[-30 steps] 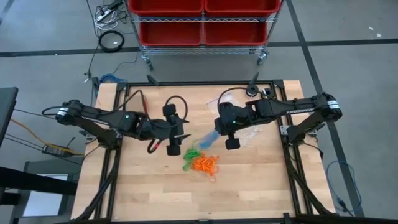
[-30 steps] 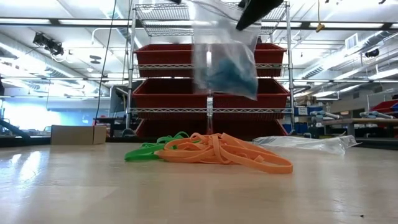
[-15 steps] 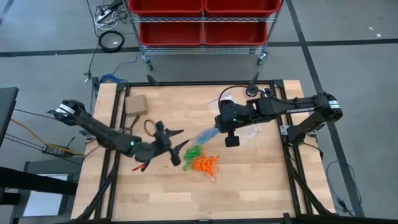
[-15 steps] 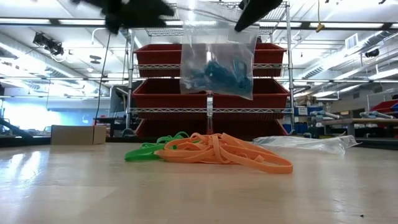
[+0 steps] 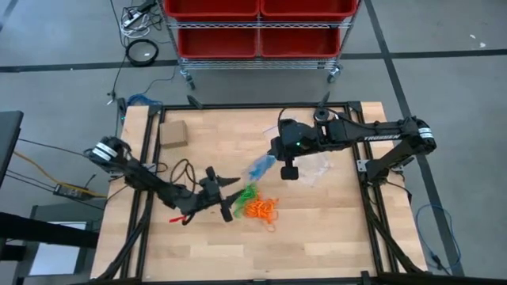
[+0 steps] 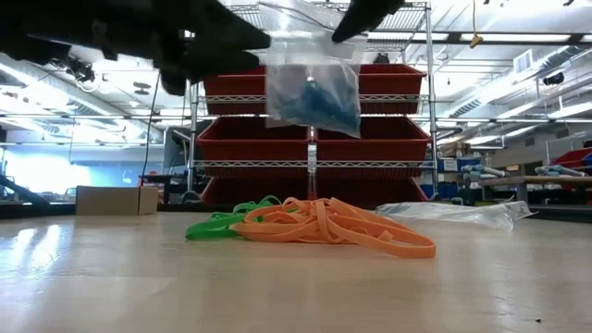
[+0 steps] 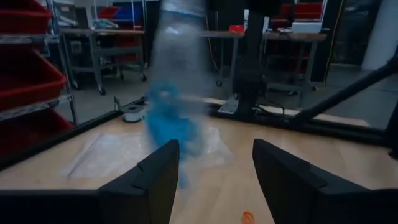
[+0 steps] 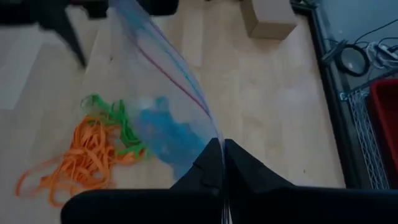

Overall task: Sort rubber bands
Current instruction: Close the top left transparent zip bag

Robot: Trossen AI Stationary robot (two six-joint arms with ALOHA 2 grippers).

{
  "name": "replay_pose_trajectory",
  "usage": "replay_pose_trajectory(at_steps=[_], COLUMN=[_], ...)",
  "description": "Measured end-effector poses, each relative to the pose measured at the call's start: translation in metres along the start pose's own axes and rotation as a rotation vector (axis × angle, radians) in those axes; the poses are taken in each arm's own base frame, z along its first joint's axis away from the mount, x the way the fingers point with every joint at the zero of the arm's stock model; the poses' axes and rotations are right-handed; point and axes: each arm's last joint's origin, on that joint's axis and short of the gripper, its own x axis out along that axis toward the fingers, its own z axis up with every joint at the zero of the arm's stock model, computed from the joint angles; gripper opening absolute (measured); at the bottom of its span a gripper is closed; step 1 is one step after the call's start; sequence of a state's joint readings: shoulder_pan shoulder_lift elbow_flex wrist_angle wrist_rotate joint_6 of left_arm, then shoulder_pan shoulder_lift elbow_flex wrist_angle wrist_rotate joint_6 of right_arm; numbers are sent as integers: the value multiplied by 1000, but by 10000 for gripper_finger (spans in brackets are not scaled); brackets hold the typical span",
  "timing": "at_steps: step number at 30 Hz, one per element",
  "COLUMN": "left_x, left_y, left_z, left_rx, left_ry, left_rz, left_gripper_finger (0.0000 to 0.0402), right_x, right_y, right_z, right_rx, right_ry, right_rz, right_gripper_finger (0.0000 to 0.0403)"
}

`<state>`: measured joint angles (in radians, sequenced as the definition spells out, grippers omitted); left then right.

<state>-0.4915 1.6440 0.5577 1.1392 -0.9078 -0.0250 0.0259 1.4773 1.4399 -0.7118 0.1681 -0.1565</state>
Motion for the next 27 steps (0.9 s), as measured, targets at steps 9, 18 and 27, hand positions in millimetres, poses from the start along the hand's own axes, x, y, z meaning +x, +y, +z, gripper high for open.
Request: replay_pose_trajectory(at_steps=[9, 18, 27], left_x=[19, 5, 7], left_y=[-2, -10, -6], left_z=[-11, -9, -15], left_rx=[31, 69, 59], left_ry=[2, 12, 32], left_rz=[217, 269, 266], left_gripper_finger=[211, 211, 211], right_x=[0, 0, 0], right_y=[-1, -1, -1], right_z=[2, 2, 2], right_rx=[20, 17, 14], right_ry=[-26, -21, -26], right_rz=[1, 1, 9], right_gripper_finger=[0, 0, 0])
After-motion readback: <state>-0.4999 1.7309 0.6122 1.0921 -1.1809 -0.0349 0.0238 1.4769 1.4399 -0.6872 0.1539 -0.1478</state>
